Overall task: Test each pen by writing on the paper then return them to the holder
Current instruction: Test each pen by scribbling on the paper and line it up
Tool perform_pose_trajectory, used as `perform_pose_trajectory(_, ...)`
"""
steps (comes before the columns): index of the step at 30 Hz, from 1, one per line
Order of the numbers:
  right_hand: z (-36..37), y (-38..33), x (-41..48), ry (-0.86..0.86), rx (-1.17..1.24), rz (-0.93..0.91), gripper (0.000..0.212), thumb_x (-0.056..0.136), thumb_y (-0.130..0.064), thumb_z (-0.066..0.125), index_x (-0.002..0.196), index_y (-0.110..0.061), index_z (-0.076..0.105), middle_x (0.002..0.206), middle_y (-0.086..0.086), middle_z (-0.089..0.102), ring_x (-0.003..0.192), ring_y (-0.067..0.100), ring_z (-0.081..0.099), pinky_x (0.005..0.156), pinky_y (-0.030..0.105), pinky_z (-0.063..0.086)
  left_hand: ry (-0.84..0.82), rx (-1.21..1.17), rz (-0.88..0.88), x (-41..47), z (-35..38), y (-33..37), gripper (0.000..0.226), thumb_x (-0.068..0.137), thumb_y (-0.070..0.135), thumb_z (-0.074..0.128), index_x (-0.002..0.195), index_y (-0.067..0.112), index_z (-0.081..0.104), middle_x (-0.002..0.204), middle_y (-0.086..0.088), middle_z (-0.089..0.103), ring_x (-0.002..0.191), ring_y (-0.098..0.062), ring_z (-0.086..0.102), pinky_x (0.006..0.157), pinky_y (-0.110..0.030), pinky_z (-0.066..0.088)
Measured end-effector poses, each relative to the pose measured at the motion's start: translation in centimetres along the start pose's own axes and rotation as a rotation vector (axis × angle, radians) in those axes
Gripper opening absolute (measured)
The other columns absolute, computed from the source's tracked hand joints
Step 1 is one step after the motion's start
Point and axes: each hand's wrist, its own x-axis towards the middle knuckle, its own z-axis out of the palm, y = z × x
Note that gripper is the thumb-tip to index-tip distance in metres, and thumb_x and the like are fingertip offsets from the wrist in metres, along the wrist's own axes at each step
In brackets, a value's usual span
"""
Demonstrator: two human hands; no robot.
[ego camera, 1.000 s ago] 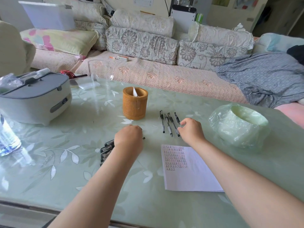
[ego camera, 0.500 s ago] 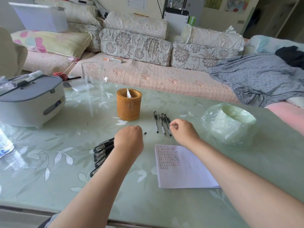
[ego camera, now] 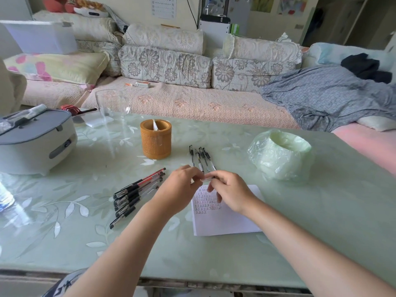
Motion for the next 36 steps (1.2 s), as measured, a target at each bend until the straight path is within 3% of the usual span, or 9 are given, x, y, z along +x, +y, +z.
perform_pose_trajectory(6,-0.7,1.4,-0.8,0.019,0.104,0.076,0.015,0.097,-0.015,0.057,0.095,-0.013,0.072,0.073,0.001,0.069,0.049,0.019,0.052,0.049,0.022,0.040,-0.109,-0.020,-0.023,-0.5,0.5,0.4,0.024,0.089,0.026,0.067,0.111,0.023,0.059,0.094,0.008,0.063,0.075,-0.006,0.058,0.070,-0.022,0.047)
perform_pose_trajectory(12,-2.4,1.6,-0.1,0.159,0.065,0.138,0.018,0.097,-0.013,0.053,0.088,-0.019,0.069,0.074,-0.001,0.068,0.049,0.016,0.052,0.049,0.022,0.041,-0.143,0.181,-0.086,-0.5,-0.4,-1.1,0.016,0.093,0.026,0.058,0.108,0.023,0.065,0.098,0.004,0.065,0.084,-0.014,0.056,0.072,-0.029,0.048)
perform_pose_trajectory(16,-3.0,2.0,0.0,0.191,-0.231,0.105,0.019,0.095,-0.024,0.051,0.084,-0.028,0.067,0.077,-0.011,0.069,0.070,0.013,0.060,0.071,0.030,0.049,-0.139,0.175,-0.093,-0.5,-0.6,-1.1,0.017,0.094,0.028,0.058,0.107,0.024,0.068,0.089,0.006,0.066,0.078,-0.014,0.058,0.067,-0.029,0.048)
perform_pose_trajectory(19,-2.9,2.3,-0.5,0.209,-0.578,-0.114,0.021,0.094,-0.027,0.049,0.088,-0.027,0.069,0.086,-0.014,0.067,0.088,0.017,0.056,0.079,0.032,0.044,-0.160,0.151,-0.089,-0.5,-0.1,-0.7,0.016,0.091,0.031,0.063,0.105,0.027,0.070,0.090,0.007,0.070,0.080,-0.013,0.062,0.071,-0.030,0.052)
perform_pose_trajectory(21,-2.4,2.3,-0.8,0.154,-0.701,-0.278,0.025,0.094,-0.034,0.045,0.091,-0.029,0.069,0.091,-0.013,0.068,0.090,0.017,0.055,0.082,0.034,0.041,-0.154,0.131,-0.070,-0.4,0.4,-0.3,0.015,0.089,0.033,0.066,0.103,0.028,0.070,0.088,0.008,0.071,0.079,-0.013,0.064,0.072,-0.032,0.053)
perform_pose_trajectory(24,-1.6,1.8,-1.1,0.035,-0.710,-0.310,0.025,0.096,-0.043,0.046,0.101,-0.031,0.067,0.092,-0.014,0.067,0.090,0.014,0.055,0.082,0.035,0.036,-0.149,0.104,-0.039,-0.5,0.7,0.0,0.015,0.086,0.033,0.069,0.101,0.029,0.068,0.083,0.012,0.068,0.077,-0.011,0.063,0.071,-0.031,0.053)
perform_pose_trajectory(28,-1.8,1.6,-1.0,0.102,-0.764,-0.347,0.022,0.097,-0.046,0.048,0.098,-0.032,0.066,0.087,-0.013,0.069,0.084,0.011,0.057,0.086,0.035,0.030,-0.135,0.016,-0.071,-0.5,0.1,-0.1,0.020,0.083,0.031,0.073,0.100,0.029,0.062,0.079,0.017,0.062,0.072,-0.003,0.059,0.068,-0.025,0.050)
perform_pose_trajectory(33,-1.9,1.9,-1.0,0.022,-0.810,-0.339,0.025,0.102,-0.033,0.042,0.094,-0.023,0.063,0.089,-0.006,0.067,0.083,0.018,0.058,0.090,0.037,0.033,-0.146,0.007,-0.103,-0.6,-0.1,0.0,0.012,0.085,0.027,0.071,0.097,0.028,0.070,0.084,0.015,0.069,0.077,-0.005,0.062,0.074,-0.030,0.053)
perform_pose_trajectory(36,-1.6,2.0,-1.5,-0.083,-0.678,-0.287,0.022,0.100,-0.021,0.040,0.103,-0.018,0.062,0.100,-0.002,0.064,0.094,0.021,0.057,0.082,0.033,0.039,-0.160,-0.032,-0.122,-0.7,0.4,0.3,0.013,0.084,0.027,0.072,0.097,0.027,0.072,0.085,0.012,0.072,0.078,-0.006,0.064,0.076,-0.031,0.054)
